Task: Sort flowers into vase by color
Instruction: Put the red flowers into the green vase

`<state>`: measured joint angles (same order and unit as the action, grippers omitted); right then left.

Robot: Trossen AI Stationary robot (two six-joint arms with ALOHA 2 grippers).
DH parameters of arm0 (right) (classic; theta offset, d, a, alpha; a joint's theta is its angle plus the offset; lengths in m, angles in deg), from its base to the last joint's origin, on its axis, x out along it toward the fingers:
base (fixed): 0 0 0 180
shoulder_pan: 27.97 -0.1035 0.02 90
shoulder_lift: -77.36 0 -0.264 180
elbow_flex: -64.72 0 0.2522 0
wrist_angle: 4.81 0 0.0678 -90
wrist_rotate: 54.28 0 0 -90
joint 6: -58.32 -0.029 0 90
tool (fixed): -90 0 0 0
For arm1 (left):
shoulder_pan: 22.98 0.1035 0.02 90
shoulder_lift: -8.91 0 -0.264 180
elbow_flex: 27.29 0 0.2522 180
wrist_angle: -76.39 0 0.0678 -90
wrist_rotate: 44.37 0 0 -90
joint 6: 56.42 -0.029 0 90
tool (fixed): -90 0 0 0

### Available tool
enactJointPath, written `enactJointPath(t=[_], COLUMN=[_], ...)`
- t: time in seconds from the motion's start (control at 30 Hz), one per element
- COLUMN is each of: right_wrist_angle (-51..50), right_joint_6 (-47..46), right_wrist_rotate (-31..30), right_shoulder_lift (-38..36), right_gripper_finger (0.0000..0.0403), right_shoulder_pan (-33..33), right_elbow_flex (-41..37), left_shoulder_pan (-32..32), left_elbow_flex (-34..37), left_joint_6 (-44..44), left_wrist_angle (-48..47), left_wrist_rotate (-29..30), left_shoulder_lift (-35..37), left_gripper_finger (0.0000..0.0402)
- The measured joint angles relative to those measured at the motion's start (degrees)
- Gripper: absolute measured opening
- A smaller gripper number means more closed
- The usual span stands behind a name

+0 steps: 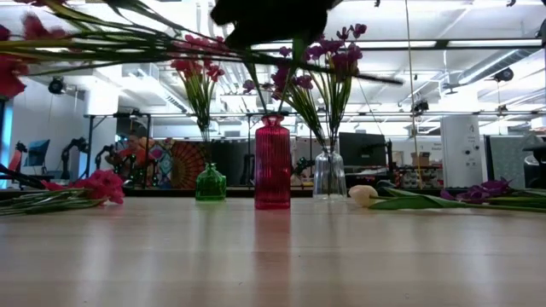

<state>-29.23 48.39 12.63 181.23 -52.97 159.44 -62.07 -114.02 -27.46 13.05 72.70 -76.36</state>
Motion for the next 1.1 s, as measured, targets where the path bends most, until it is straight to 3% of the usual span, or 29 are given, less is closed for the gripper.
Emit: enactJointPath(t=[0.2, 0.37, 0.57, 0.8, 0.93, 1.1], right_wrist_angle=[0.15, -0.04, 0.14, 0.22, 0.04, -1.04], right_joint_6=[-0.04, -0.75, -1.04, -1.46, -1.62, -2.18], right_wrist_rotate=[1.19, 1.33, 2.55, 2.56, 2.58, 2.58], right_shoulder_lift=[1.1, 2.36, 2.87, 2.76, 2.76, 2.76], right_gripper_finger=[0.0263, 0.0257, 0.0185, 0.0031, 0.0012, 0.0009], right_shoulder_pan=[0.42, 0.66, 1.16, 1.16, 1.16, 1.16], right_elbow_flex=[0.03, -0.06, -0.1, -0.1, -0.1, -0.1], left_shoulder_pan=[0.0, -0.02, -0.02, -0.11, -0.11, -0.25], left_elbow_flex=[-2.41, -3.3, -3.79, -3.93, -4.48, -6.84], left_joint_6=[-0.92, -1.06, -1.11, -2.85, -4.27, -6.61], left_wrist_angle=[-0.12, 0.05, 0.11, 0.54, 0.29, -2.09], left_wrist_rotate=[3.0, 3.71, 3.89, 5.09, 4.96, 5.23], left_shoulder_lift=[-2.76, -3.45, -3.45, -3.42, -3.41, -3.28], left_gripper_finger=[0.0002, 0.0002, 0.0002, 0.0015, 0.0061, 0.0147])
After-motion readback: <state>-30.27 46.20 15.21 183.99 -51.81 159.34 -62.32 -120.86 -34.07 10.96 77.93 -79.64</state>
